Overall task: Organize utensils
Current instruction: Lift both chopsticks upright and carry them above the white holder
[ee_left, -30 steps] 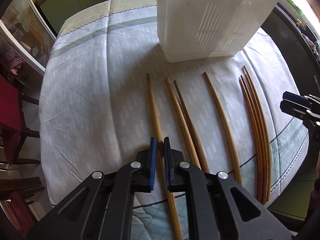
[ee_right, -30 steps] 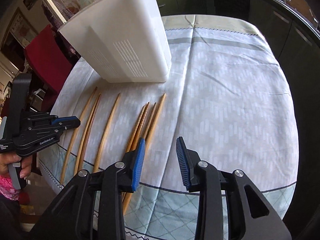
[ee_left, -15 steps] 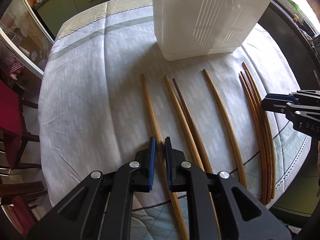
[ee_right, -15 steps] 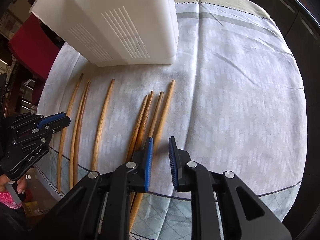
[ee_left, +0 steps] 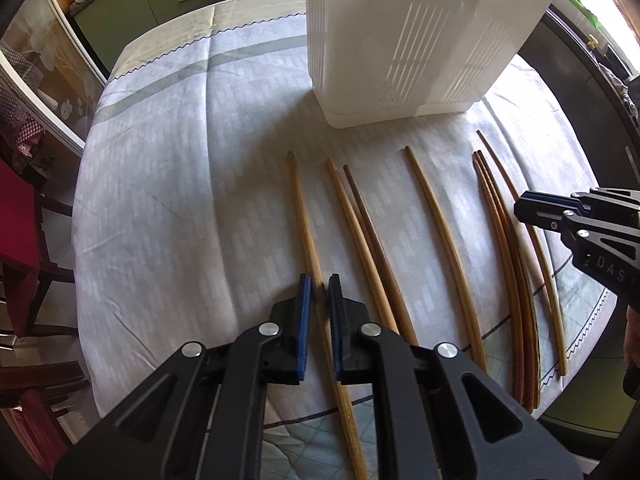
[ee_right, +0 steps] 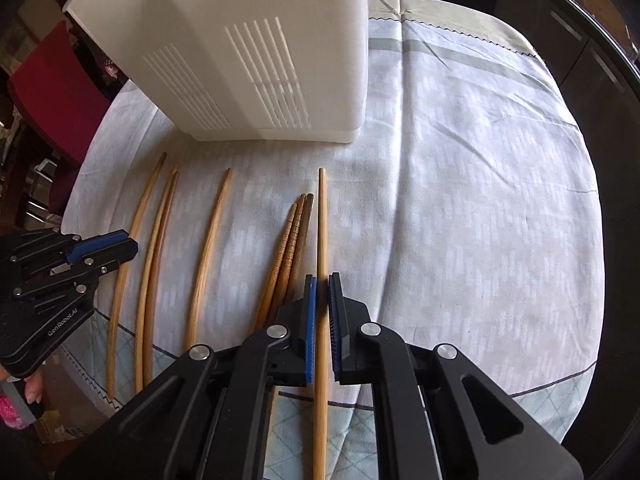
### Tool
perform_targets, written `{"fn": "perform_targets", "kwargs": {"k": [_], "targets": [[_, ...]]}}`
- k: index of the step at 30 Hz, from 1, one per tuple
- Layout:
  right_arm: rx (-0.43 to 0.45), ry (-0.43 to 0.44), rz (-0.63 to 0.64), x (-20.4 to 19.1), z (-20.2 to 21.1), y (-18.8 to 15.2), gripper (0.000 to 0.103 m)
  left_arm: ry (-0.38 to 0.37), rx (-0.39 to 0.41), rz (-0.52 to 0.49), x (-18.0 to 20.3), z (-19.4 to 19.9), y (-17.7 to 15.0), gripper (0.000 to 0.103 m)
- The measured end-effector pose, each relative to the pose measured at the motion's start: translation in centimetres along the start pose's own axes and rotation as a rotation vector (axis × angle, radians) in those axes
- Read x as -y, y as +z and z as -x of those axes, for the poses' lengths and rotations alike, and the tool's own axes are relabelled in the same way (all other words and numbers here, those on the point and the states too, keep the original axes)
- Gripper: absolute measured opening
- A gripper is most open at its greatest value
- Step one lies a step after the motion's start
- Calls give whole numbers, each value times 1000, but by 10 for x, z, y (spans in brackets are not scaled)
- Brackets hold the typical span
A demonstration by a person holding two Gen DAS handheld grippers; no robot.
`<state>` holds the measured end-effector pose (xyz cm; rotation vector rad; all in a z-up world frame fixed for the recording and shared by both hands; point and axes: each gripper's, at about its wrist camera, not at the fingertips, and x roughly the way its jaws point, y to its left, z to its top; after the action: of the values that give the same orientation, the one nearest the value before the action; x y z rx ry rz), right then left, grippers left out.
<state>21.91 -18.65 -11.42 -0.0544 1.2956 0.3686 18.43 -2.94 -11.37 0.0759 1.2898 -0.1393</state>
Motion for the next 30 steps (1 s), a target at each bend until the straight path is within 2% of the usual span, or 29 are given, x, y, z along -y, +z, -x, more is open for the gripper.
{"fn": "perform_targets", "kwargs": {"k": [3, 7, 16, 21, 30], "targets": [[40, 59, -30, 11, 20, -1, 7, -20, 23, 22, -6, 8, -2, 8], [118, 106, -48, 26, 57, -7, 7, -19, 98, 27, -10, 35, -2, 8], [295, 123, -23, 39, 136, -32, 7, -19, 277, 25, -6, 99, -8, 7], [329, 134, -7, 38, 157, -42, 7, -20, 348, 14, -2, 122, -14, 7], [378, 143, 4, 40, 176, -46, 7, -37, 412, -3, 3, 152, -19, 7]]}}
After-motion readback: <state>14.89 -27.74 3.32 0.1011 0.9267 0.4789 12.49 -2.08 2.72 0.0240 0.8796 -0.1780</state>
